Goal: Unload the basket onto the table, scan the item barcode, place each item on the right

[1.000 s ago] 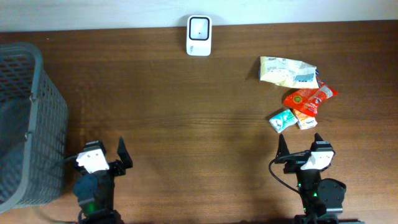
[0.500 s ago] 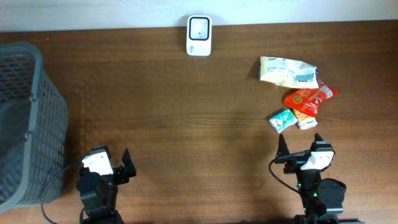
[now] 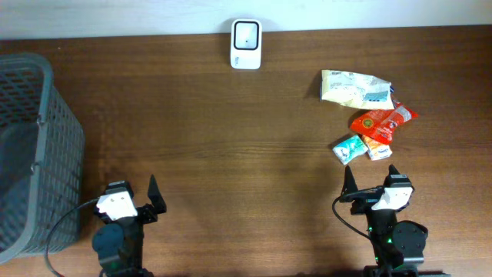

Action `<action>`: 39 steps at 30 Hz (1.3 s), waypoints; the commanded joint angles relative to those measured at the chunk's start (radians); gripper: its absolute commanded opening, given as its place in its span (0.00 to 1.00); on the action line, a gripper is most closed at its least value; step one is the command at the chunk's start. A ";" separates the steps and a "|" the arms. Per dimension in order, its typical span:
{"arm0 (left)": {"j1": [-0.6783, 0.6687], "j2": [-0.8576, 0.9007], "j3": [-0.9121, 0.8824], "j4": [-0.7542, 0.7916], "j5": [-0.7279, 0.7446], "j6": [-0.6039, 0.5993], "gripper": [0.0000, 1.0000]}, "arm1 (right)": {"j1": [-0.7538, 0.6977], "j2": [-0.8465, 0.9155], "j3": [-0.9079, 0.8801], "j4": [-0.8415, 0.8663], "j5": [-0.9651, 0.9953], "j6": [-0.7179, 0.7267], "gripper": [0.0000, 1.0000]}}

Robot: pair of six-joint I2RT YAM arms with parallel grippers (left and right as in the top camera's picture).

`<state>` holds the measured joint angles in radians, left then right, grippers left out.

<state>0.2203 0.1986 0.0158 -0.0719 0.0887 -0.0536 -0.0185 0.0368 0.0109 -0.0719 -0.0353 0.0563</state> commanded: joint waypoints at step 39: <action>-0.067 -0.193 -0.007 -0.001 -0.003 -0.010 0.99 | 0.006 -0.001 -0.005 -0.003 -0.012 0.003 0.99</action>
<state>0.1497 0.0139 0.0162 -0.0719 0.0891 -0.0536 -0.0185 0.0368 0.0109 -0.0719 -0.0353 0.0563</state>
